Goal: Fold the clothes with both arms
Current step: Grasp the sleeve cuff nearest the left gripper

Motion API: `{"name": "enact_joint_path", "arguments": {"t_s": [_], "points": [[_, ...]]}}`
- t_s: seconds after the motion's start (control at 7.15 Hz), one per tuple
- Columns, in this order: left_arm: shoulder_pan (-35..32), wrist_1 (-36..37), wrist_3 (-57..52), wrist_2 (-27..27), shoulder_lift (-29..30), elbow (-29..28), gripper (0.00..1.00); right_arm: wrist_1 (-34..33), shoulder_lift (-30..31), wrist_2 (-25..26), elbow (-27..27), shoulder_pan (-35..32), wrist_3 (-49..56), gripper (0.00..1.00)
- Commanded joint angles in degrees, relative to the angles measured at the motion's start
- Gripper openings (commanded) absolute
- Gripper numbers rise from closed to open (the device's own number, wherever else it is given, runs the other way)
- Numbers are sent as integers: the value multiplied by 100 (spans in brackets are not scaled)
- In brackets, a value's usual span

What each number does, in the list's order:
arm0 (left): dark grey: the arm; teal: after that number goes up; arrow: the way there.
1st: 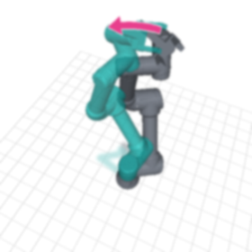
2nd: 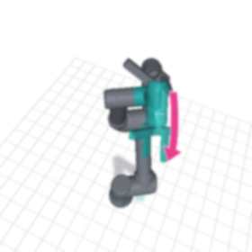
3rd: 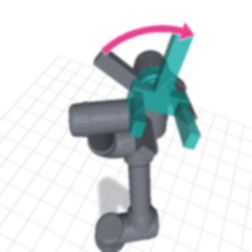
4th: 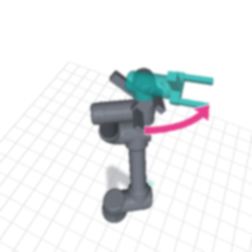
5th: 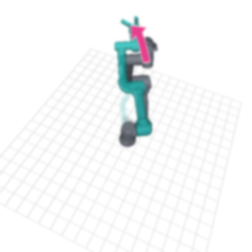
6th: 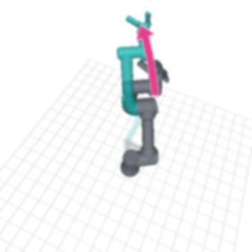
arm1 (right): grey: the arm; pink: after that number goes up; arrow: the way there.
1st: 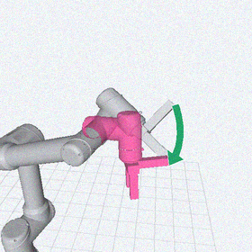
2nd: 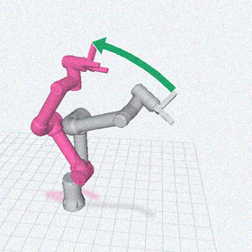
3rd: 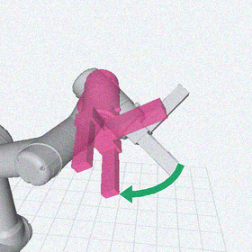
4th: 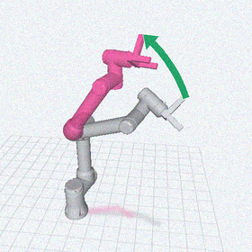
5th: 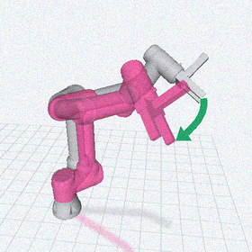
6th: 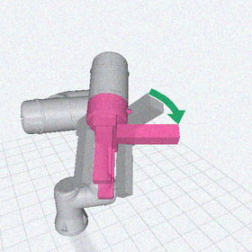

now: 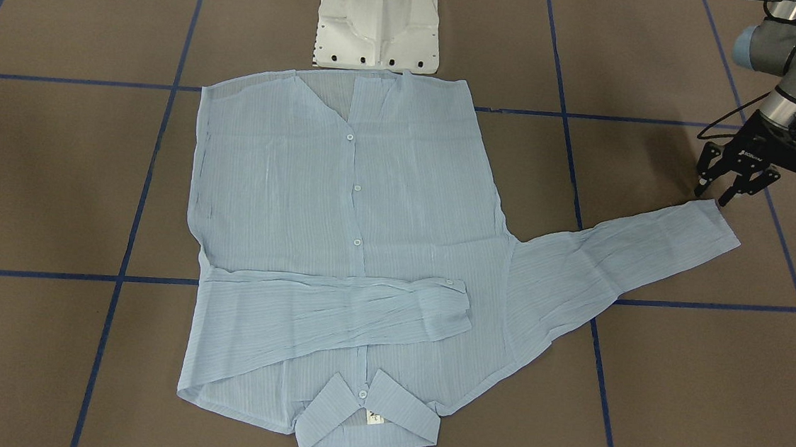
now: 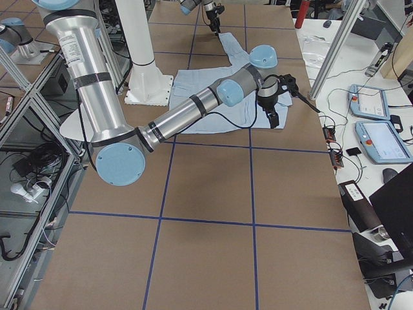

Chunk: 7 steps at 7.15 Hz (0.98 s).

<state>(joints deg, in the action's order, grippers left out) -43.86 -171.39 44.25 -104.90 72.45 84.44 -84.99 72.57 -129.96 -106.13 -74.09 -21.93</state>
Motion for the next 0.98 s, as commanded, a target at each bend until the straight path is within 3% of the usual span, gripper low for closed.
{"name": "enact_joint_path", "arguments": {"t_s": [0.0, 0.42, 0.84], "points": [[9, -78, 5, -4, -12, 11, 11, 0, 29, 6, -48, 0, -13, 100], [0, -78, 5, -21, -21, 47, 0, 0, 38, -3, -40, 0, -4, 100], [-79, -17, 5, -266, -38, 457, 0, 0, 64, -3, -48, 0, -4, 100]]}}
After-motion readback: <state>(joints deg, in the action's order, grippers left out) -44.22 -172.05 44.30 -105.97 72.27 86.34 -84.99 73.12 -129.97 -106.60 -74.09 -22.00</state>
